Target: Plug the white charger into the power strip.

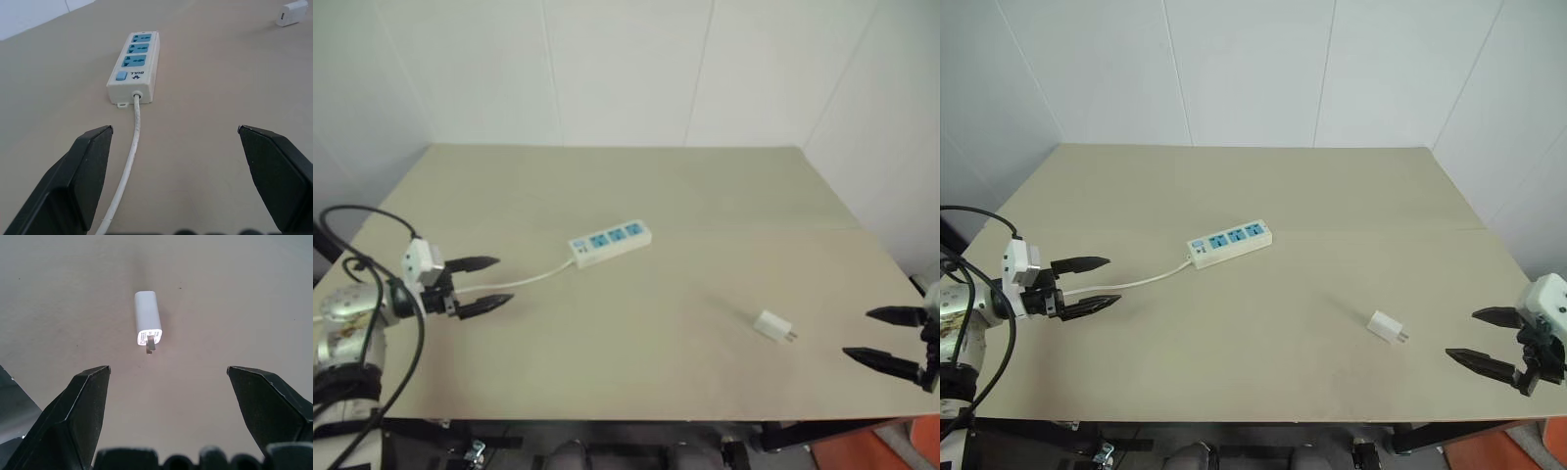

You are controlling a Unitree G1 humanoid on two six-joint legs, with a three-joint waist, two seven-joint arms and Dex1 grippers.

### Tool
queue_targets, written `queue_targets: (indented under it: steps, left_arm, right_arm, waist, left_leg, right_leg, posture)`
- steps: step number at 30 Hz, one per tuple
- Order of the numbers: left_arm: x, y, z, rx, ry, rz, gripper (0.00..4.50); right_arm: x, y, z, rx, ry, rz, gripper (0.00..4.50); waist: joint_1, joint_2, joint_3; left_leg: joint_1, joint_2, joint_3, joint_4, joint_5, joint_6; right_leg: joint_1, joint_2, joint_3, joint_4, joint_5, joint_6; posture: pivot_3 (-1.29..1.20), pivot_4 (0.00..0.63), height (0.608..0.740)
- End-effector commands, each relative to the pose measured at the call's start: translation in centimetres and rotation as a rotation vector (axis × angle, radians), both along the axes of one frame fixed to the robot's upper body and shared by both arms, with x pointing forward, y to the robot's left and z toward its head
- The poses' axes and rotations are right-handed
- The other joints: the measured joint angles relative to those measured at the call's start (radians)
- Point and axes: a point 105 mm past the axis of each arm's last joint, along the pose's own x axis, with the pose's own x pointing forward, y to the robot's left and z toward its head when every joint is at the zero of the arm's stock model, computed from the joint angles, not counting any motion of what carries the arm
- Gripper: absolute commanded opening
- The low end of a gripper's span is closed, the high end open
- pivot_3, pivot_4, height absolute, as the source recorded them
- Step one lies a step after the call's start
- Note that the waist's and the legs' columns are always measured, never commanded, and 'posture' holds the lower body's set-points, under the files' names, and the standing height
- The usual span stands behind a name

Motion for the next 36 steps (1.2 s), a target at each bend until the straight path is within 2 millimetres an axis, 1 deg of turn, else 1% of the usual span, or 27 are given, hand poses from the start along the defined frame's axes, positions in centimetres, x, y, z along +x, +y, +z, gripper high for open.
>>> queue_targets:
  steps: [1,5,9,11,13,15,17,19,21,23,24,26,28,34,36]
  left_arm:
    - [0.9,0.0,0.7,0.007,-0.066,0.028,4.46]
    - [2.7,0.2,0.5,0.025,-0.137,0.119,4.46]
    - [3.4,-0.9,0.3,-0.049,-0.135,0.083,4.46]
    - [4.1,-1.3,-0.3,-0.052,-0.128,0.096,4.46]
    - [4.9,-1.9,-1.0,-0.070,-0.112,0.115,4.46]
    - [5.7,-3.1,-2.0,-0.103,-0.068,0.108,4.46]
    - [6.3,-4.1,-2.7,-0.147,-0.030,0.114,4.46]
    - [6.8,-5.0,-3.6,-0.141,0.012,0.123,4.46]
    - [7.1,-5.6,-4.4,-0.109,0.038,0.133,4.46]
    - [7.6,-6.2,-5.1,-0.079,0.049,0.153,4.46]
    - [7.9,-6.6,-5.2,-0.078,0.054,0.163,4.46]
    - [8.5,-7.3,-4.9,-0.116,0.059,0.183,4.46]
    - [8.9,-7.9,-4.6,-0.141,0.060,0.192,4.46]
    - [9.4,-9.4,-5.3,-0.026,0.079,0.161,4.46]
    - [9.6,-9.6,-5.7,0.019,0.083,0.177,4.05]
  right_arm:
    - [-0.4,-0.1,1.5,-0.009,-0.056,-0.018,4.50]
    - [-0.5,0.0,1.4,-0.011,-0.061,-0.030,4.50]
    - [-0.2,0.6,1.4,-0.008,-0.071,-0.017,4.50]
    - [0.3,1.4,1.7,0.001,-0.090,-0.004,4.50]
    - [0.8,3.0,2.1,0.020,-0.114,0.039,4.50]
    - [1.8,5.6,2.4,0.047,-0.151,0.109,4.50]
    - [2.6,7.8,2.7,0.070,-0.185,0.154,4.50]
    - [3.5,10.1,3.1,0.112,-0.222,0.198,4.50]
    - [3.9,11.9,3.3,0.150,-0.240,0.234,4.50]
    - [4.2,13.6,3.2,0.174,-0.243,0.271,4.50]
    - [4.3,14.4,3.0,0.185,-0.240,0.284,4.50]
    - [4.4,15.1,2.6,0.184,-0.236,0.290,4.50]
    - [4.4,15.4,2.5,0.190,-0.237,0.290,4.50]
    - [4.5,15.6,2.4,0.204,-0.248,0.264,4.50]
    - [4.5,15.7,2.3,0.207,-0.250,0.260,4.50]
  waist:
    - [0.000,0.000,0.000]
    - [0.001,-0.001,0.000]
    - [0.000,-0.001,0.000]
    - [0.000,-0.001,0.000]
    - [-0.002,-0.001,0.000]
    - [-0.004,-0.001,0.000]
    - [-0.004,-0.001,0.000]
    - [-0.005,-0.002,0.001]
    - [-0.004,-0.002,0.001]
    - [-0.002,-0.003,0.001]
    - [-0.001,-0.003,0.001]
    - [0.006,-0.003,0.001]
    - [0.016,-0.003,0.001]
    - [0.020,-0.003,0.001]
    - [0.019,-0.003,0.001]
  left_leg:
    - [0.000,0.000,0.000,0.000,0.000,0.000]
    - [0.000,0.000,0.000,0.001,0.000,0.000]
    - [0.000,0.000,0.000,0.000,0.000,0.000]
    - [0.000,-0.001,0.000,0.000,0.000,0.000]
    - [0.000,-0.001,0.000,0.000,0.000,0.000]
    - [0.000,-0.001,0.000,0.001,0.000,0.000]
    - [0.000,-0.001,-0.001,0.001,0.000,0.000]
    - [0.000,-0.001,-0.001,0.001,0.000,0.000]
    - [-0.001,-0.001,-0.001,0.001,0.000,0.000]
    - [-0.002,-0.001,-0.002,0.000,0.000,0.000]
    - [-0.003,-0.001,-0.002,0.000,0.000,0.000]
    - [-0.004,-0.002,-0.002,0.000,0.000,0.000]
    - [-0.007,-0.002,-0.002,0.001,0.000,0.000]
    - [-0.007,-0.003,-0.002,0.002,0.000,0.000]
    - [-0.007,-0.003,-0.003,0.002,0.000,0.000]
  right_leg:
    - [0.000,0.000,0.000,0.000,0.000,0.000]
    - [0.001,0.000,0.000,0.000,0.000,0.001]
    - [0.001,0.000,0.000,-0.001,0.000,0.001]
    - [0.001,0.000,0.000,-0.001,0.000,0.001]
    - [0.000,0.000,0.000,-0.001,0.000,0.001]
    - [0.001,0.000,0.000,0.000,0.001,0.002]
    - [0.001,0.001,0.000,0.000,0.001,0.002]
    - [0.001,0.001,0.000,0.000,0.001,0.002]
    - [0.000,0.001,0.000,0.000,0.001,0.002]
    - [-0.001,0.001,0.000,-0.001,0.002,0.000]
    - [-0.001,0.001,0.000,-0.001,0.004,-0.003]
    - [-0.001,0.001,0.000,-0.001,0.004,-0.004]
    - [-0.002,0.000,-0.001,-0.001,0.005,-0.004]
    - [-0.003,0.000,-0.001,-0.001,0.005,-0.003]
    - [-0.003,0.000,-0.001,0.000,0.005,-0.003]
  posture:
    - [0.00,0.150,0.740]
    - [0.00,0.150,0.740]
    - [0.00,0.150,0.740]
    - [0.00,0.150,0.740]
    - [0.00,0.150,0.740]
    - [0.00,0.150,0.740]
    - [0.00,0.150,0.740]
    - [0.00,0.150,0.740]
    - [0.00,0.150,0.740]
    - [0.00,0.150,0.740]
    - [0.00,0.150,0.740]
    - [0.00,0.150,0.740]
    - [0.00,0.150,0.740]
    - [0.00,0.150,0.740]
    - [0.00,0.150,0.740]
